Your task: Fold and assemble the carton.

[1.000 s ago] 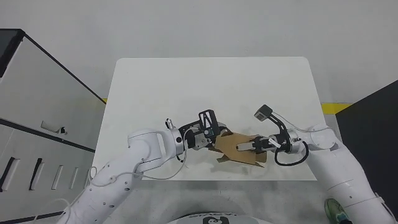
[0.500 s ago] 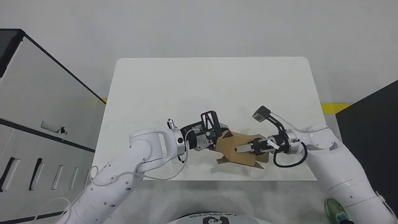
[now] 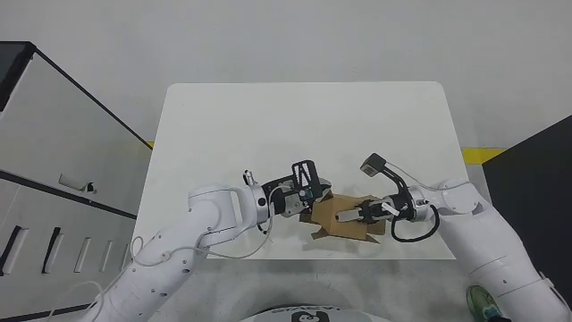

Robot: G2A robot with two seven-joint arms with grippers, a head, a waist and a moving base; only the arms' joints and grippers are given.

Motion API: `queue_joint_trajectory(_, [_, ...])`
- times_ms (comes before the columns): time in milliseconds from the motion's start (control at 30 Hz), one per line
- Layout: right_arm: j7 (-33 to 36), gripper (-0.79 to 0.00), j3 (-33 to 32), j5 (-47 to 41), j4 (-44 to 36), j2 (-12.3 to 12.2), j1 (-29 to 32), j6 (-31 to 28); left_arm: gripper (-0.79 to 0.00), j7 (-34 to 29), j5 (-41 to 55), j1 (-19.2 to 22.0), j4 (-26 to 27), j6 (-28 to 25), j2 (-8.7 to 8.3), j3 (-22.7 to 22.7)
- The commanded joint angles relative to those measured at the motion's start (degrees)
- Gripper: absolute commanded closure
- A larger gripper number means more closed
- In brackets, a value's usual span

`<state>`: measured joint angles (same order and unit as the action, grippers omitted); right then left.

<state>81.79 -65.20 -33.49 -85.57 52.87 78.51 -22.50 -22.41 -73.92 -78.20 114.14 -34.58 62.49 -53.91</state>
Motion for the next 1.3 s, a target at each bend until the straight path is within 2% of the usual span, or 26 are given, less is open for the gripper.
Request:
queue_joint_trajectory(0, [-0.13, 0.000, 0.17, 0.00, -0.02, -0.10, -0.12, -0.13, 0.000, -0.01, 0.05, 0.13, -0.03, -0.28, 0.01, 0.13])
queue_joint_trajectory(633, [-1.37, 0.000, 2.13, -0.53, 0.55, -1.00, -1.05, -1.37, 0.000, 0.17, 0.28, 1.15, -0.82, -0.18, 0.23, 1.19])
queue_joint_trajectory(967, [-1.98, 0.000, 2.35, -1.52, 0.98, -1.49, -1.06, -1.98, 0.000, 0.85, 0.36, 0.04, -0.35, 1.40, -0.10, -0.84])
queue_joint_trajectory(1267, [-1.92, 0.000, 0.75, -4.76, 1.84, -2.17, -0.78, -1.92, 0.000, 1.54, -0.22, -1.87, 1.01, 2.44, -0.89, -5.37])
